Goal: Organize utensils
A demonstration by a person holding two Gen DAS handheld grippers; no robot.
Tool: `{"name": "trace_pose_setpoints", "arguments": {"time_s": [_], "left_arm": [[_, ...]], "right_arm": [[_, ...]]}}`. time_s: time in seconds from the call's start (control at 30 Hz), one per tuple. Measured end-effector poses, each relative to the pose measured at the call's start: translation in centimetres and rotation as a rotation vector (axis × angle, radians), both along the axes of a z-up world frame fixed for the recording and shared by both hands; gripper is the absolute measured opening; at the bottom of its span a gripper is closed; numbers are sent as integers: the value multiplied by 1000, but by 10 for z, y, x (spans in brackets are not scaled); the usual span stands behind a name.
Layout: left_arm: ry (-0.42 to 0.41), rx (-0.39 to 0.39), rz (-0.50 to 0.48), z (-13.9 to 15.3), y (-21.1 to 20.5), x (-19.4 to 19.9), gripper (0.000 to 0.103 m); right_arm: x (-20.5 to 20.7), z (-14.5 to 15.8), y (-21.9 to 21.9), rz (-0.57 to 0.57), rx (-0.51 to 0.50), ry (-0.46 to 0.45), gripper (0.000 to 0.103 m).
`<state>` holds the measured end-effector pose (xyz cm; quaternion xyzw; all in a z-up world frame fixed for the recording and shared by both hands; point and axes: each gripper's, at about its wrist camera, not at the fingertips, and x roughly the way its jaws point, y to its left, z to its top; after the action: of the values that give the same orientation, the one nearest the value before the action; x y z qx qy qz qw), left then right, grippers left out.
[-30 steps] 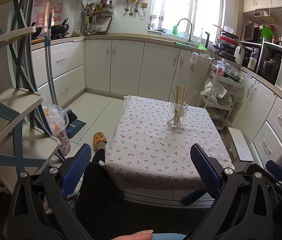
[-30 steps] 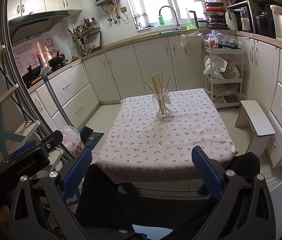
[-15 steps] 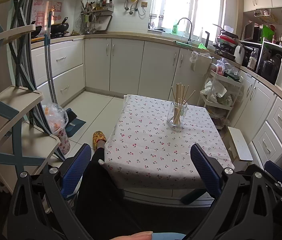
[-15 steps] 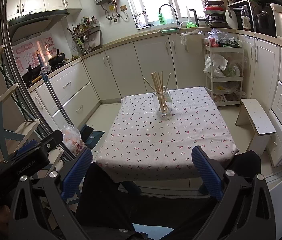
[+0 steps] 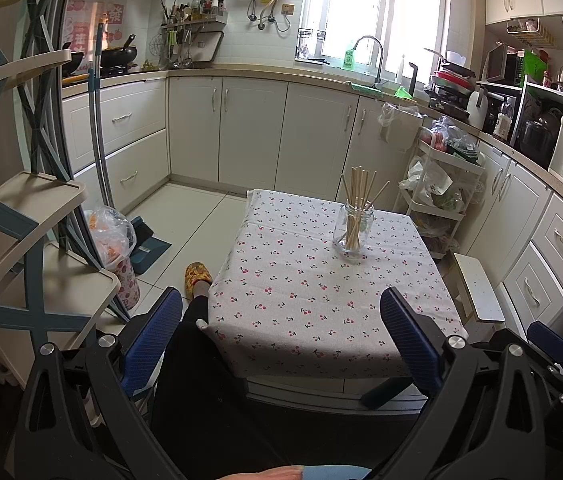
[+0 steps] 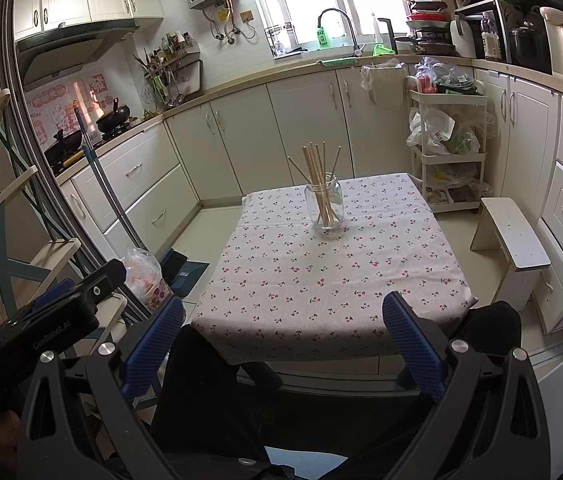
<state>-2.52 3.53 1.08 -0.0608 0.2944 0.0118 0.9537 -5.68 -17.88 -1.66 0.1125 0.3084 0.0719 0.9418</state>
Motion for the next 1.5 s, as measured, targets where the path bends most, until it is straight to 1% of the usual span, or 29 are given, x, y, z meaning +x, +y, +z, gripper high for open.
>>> {"name": "trace_pose_setpoints", "arguments": {"time_s": [0.73, 1.2, 1.37, 1.4, 1.5], "left_arm": [[1, -1, -1, 1, 0, 0, 95], [5, 5, -7, -6, -7, -4, 95], [22, -18, -31, -8, -7, -1, 95], [20, -13, -32, -8, -6, 0, 95], [-20, 24, -37, -5, -12, -7, 95]], "right_arm": [[-1, -3, 2, 1, 1, 4, 96], [0, -4, 3, 0, 4, 5, 96], [-1, -4, 3, 0, 4, 4, 96], [0, -3, 1, 0, 4, 4, 96], [-1, -4, 4, -1, 5, 5, 96]]}}
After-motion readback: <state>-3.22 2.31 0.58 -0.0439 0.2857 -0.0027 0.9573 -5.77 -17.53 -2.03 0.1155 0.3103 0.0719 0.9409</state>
